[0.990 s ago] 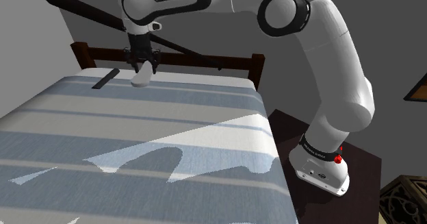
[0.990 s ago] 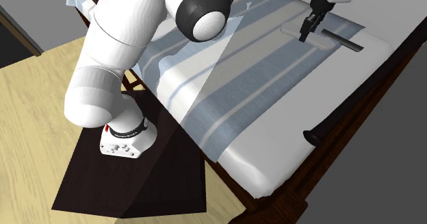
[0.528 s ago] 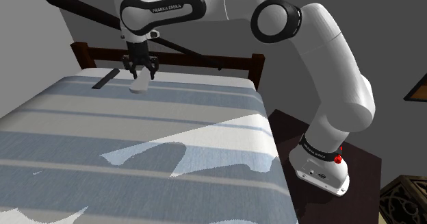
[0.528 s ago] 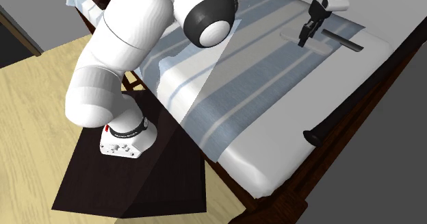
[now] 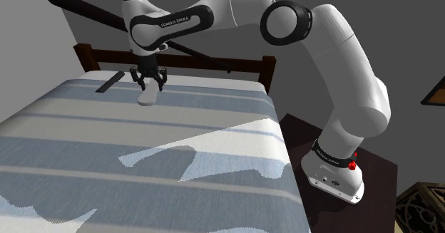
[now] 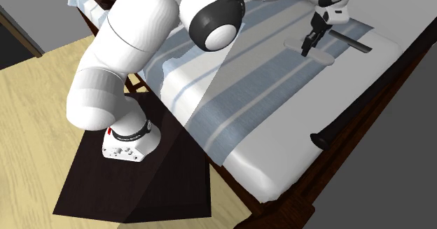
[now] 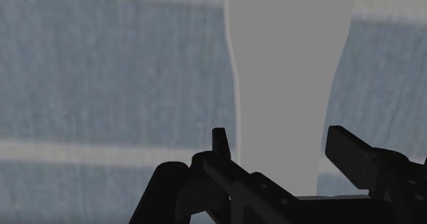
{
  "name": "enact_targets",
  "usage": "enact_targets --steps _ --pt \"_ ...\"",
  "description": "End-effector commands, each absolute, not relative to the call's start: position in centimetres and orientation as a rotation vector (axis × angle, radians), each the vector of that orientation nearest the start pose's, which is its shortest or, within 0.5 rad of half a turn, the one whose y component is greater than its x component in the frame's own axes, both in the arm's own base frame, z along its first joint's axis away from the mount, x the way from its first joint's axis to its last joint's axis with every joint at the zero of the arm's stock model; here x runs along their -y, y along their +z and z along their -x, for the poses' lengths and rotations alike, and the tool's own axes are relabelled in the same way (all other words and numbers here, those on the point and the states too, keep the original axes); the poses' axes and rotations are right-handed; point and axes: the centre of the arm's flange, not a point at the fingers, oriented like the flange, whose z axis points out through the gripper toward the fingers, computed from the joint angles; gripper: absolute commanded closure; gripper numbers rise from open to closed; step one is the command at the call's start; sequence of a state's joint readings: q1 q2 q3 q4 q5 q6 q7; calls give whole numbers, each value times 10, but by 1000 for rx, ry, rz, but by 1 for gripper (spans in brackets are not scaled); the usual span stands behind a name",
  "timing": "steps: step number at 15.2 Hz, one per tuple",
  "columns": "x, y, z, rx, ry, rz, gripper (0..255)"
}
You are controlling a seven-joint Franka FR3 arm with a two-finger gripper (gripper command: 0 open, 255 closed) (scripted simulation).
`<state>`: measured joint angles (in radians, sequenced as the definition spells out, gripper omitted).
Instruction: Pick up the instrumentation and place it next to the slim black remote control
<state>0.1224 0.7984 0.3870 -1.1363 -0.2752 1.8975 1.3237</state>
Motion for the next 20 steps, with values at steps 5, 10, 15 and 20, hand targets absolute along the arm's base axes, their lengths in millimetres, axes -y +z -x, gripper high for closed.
enact_targets --steps 5,10,15,20 --pt "-272 347 -707 -1269 1 2853 255" --pt "-272 347 -707 -1269 1 2853 0" --pt "-271 373 -707 -1269 1 2853 0" --pt "-271 397 -707 -1269 1 2853 0"
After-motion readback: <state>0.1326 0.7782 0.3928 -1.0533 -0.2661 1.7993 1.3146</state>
